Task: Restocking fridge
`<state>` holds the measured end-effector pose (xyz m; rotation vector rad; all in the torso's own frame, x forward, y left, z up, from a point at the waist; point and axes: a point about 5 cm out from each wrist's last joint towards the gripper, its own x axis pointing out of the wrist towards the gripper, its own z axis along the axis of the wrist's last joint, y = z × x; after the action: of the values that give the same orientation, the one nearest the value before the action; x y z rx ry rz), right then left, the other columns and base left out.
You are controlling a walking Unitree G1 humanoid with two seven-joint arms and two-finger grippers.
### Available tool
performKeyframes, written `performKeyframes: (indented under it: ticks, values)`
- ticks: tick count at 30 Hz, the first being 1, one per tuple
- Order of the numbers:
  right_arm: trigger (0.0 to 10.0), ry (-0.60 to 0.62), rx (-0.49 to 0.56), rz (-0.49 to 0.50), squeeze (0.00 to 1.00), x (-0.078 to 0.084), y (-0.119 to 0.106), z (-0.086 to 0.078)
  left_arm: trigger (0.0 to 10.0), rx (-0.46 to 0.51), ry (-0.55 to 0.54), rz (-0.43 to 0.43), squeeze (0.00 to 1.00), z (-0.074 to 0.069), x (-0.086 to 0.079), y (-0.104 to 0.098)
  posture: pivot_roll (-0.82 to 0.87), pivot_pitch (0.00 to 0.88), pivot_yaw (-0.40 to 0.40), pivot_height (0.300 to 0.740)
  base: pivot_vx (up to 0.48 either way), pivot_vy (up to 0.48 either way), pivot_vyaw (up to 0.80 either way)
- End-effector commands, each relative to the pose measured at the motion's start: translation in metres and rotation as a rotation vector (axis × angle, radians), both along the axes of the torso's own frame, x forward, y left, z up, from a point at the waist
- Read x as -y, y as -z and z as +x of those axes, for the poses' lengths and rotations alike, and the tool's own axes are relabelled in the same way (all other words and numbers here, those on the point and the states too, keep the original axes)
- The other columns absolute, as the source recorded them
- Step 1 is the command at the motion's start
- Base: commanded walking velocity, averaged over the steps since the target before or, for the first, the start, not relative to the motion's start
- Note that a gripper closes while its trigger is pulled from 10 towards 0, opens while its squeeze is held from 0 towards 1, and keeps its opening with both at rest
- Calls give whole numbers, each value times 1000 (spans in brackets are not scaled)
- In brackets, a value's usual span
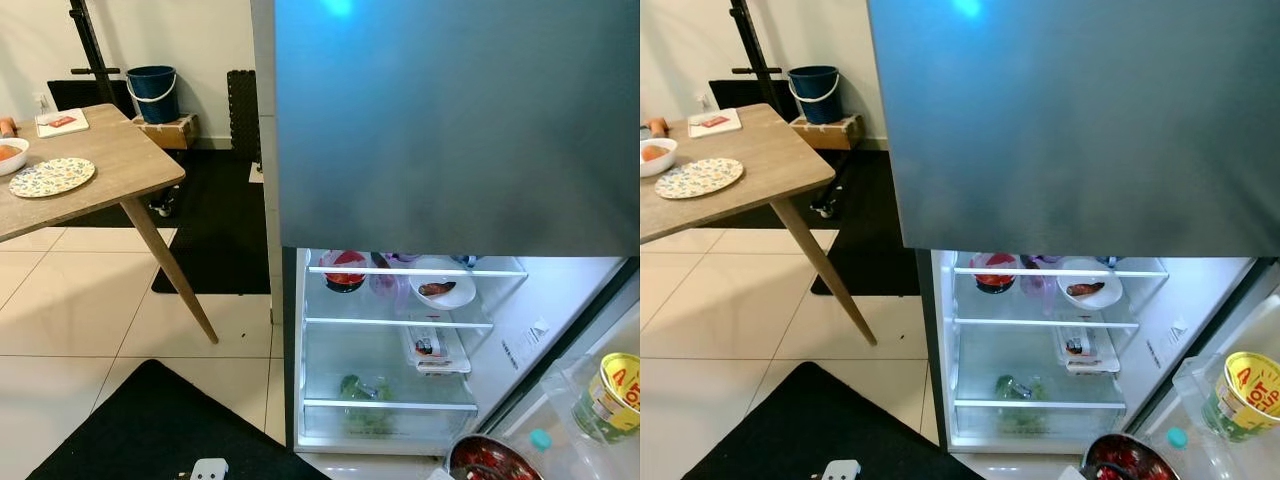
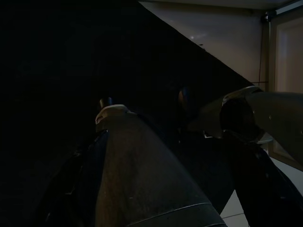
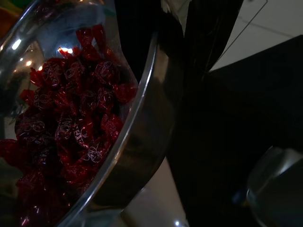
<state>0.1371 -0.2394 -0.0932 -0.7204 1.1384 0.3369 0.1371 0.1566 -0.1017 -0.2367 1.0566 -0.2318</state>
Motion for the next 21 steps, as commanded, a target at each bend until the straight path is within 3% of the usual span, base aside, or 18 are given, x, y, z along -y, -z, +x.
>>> performKeyframes:
  ticks: [1,5,21]
  values:
    - [10000,52,-1,-14,0,7,0,-5,10000,-25,-4,-2,0,-6,-2,2,-59,2,-5,740,259,0,0]
    - [10000,70,-31,-18,0,10,3,-16,10000,-23,2,-2,0,-6,-2,2,-60,2,-3,740,266,0,0]
    - [10000,92,-45,-16,0,12,4,-21,10000,-15,19,0,0,-4,-3,1,-60,0,1,740,277,0,0]
